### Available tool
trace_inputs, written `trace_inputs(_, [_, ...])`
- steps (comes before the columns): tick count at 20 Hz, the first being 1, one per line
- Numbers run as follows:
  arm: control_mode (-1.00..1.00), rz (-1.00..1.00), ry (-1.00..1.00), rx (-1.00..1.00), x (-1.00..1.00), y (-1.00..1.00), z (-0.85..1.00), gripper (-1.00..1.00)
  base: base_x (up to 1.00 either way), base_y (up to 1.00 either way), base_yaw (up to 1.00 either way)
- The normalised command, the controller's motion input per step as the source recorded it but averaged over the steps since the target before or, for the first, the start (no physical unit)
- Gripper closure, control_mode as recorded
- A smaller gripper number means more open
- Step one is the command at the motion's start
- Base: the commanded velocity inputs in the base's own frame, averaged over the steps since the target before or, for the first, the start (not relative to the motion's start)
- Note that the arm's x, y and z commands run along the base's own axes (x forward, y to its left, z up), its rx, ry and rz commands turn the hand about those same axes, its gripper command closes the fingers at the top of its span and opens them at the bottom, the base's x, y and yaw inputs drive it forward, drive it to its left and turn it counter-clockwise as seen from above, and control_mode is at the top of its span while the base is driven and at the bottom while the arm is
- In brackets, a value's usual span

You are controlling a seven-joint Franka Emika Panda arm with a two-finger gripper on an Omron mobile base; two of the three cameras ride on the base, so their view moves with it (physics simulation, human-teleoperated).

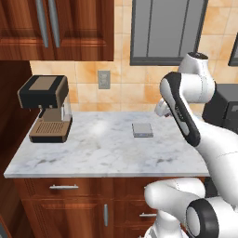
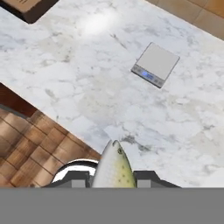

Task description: Take the fish from the fridge and place it on the digital scale on the counter by the fridge. Wait a few seconds for a reading, then move it to the plate on the dining counter.

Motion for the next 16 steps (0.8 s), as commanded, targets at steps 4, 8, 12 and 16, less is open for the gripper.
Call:
trace_inputs(4, [1.0,-0.06,0.0,0.0,-0.36,0.0,0.0,1.0,-0.38,0.0,-0.05])
trace_inputs(8, [1.0,0.0,0.0,0.0,0.0,0.0,0.0,1.0,-1.0,0.01,0.04])
trace_inputs(12, [1.0,0.0,0.0,0.0,0.0,0.0,0.0,1.0,-1.0,0.14,0.53])
trace_inputs(16, [1.0,0.0,0.0,0.0,0.0,0.0,0.0,1.0,-0.98,0.13,0.79])
